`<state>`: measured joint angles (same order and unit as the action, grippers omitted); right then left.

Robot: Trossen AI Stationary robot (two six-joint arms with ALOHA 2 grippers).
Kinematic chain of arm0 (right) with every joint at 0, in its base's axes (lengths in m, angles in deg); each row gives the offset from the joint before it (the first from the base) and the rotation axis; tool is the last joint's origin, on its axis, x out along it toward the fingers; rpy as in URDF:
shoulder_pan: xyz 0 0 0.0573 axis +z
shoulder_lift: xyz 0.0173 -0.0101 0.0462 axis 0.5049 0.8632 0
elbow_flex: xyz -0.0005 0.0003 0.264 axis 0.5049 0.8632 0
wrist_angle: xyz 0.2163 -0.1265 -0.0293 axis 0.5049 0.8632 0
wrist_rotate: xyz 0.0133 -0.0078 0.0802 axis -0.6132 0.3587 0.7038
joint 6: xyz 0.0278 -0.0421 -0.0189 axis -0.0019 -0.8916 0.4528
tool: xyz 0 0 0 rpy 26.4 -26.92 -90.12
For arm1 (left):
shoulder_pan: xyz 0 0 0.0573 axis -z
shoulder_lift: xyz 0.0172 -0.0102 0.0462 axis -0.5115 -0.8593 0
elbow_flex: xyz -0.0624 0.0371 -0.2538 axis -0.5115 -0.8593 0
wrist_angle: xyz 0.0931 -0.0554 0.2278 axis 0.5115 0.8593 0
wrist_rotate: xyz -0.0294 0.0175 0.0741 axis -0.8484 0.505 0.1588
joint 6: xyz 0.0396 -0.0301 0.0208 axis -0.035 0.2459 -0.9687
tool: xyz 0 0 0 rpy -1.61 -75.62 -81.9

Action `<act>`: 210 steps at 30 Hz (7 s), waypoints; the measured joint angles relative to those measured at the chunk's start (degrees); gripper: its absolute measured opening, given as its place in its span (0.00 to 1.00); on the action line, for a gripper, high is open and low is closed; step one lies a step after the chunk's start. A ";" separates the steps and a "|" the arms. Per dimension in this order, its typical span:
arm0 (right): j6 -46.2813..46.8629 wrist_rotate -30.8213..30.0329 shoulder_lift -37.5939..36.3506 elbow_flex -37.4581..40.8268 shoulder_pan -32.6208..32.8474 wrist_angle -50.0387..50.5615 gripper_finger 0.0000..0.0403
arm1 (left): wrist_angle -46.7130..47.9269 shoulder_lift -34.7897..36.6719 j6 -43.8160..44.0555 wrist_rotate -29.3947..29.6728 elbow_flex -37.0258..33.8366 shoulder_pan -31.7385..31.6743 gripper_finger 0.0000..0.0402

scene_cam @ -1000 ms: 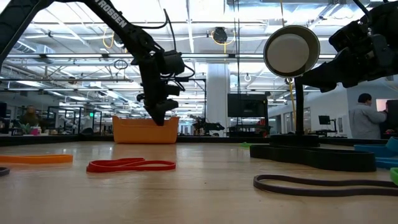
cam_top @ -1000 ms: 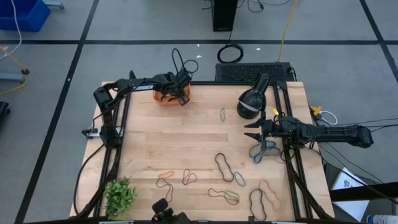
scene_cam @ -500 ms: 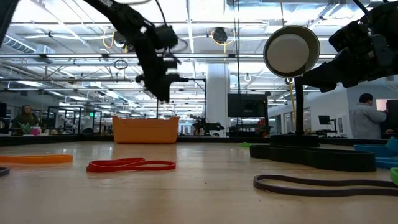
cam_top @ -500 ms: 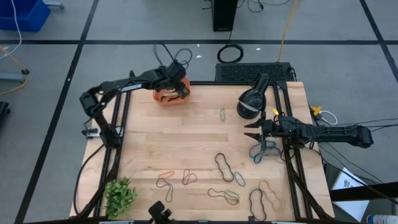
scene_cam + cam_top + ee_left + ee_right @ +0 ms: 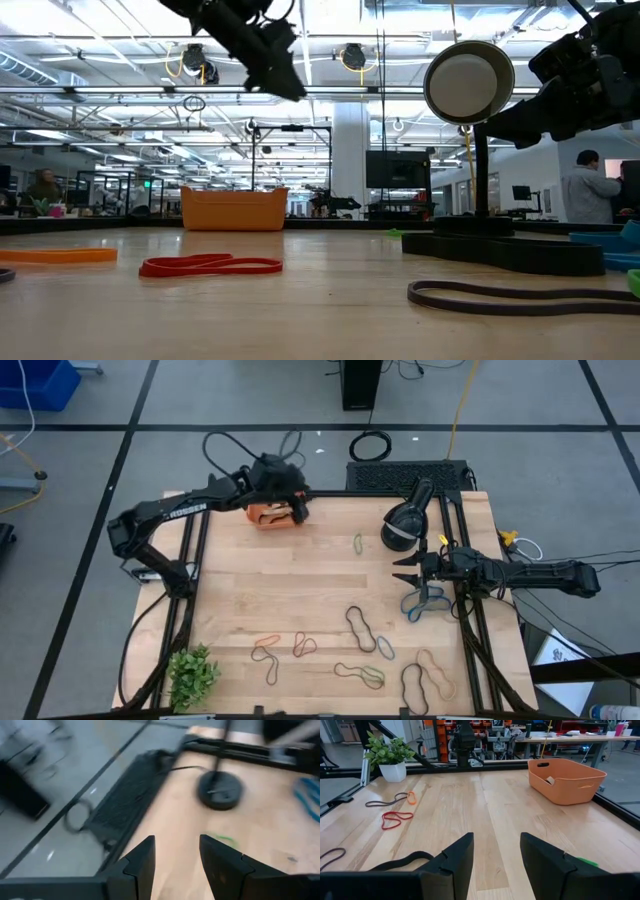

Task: Pick and place rubber bands into bin
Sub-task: Put the top green rubber band into the orange container, then put the red rubber band into the orange container

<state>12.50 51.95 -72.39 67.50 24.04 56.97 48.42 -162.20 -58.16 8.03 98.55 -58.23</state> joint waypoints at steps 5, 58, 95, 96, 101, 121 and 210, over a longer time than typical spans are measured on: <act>0.02 0.00 0.02 0.00 0.00 -0.02 0.38 | -4.44 -4.20 -3.77 -1.76 0.00 4.49 0.40; 1.31 -0.02 0.00 0.00 0.00 -0.02 0.38 | -1.37 -40.60 3.35 10.93 24.52 16.77 0.40; 1.31 -0.02 0.66 0.00 0.00 -0.02 0.38 | -3.70 -49.62 0.18 8.79 24.63 15.28 0.03; 1.31 -0.02 0.66 0.00 0.00 -0.02 0.38 | -3.69 -49.53 0.20 8.76 24.63 15.25 0.02; 1.31 -0.02 0.66 -0.01 0.00 -0.02 0.38 | -3.41 -48.26 0.24 9.62 24.52 15.24 0.01; 1.31 -0.02 0.63 -0.01 0.00 0.11 0.38 | 16.12 -31.81 -0.03 19.13 24.30 16.88 0.01; 1.24 -0.19 0.66 -0.02 0.01 -0.04 0.38 | 11.75 -1.58 10.00 6.41 -10.35 -6.91 0.48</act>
<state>13.73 51.76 -71.73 67.48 24.05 56.92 60.17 -163.78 -48.16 14.43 88.20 -65.14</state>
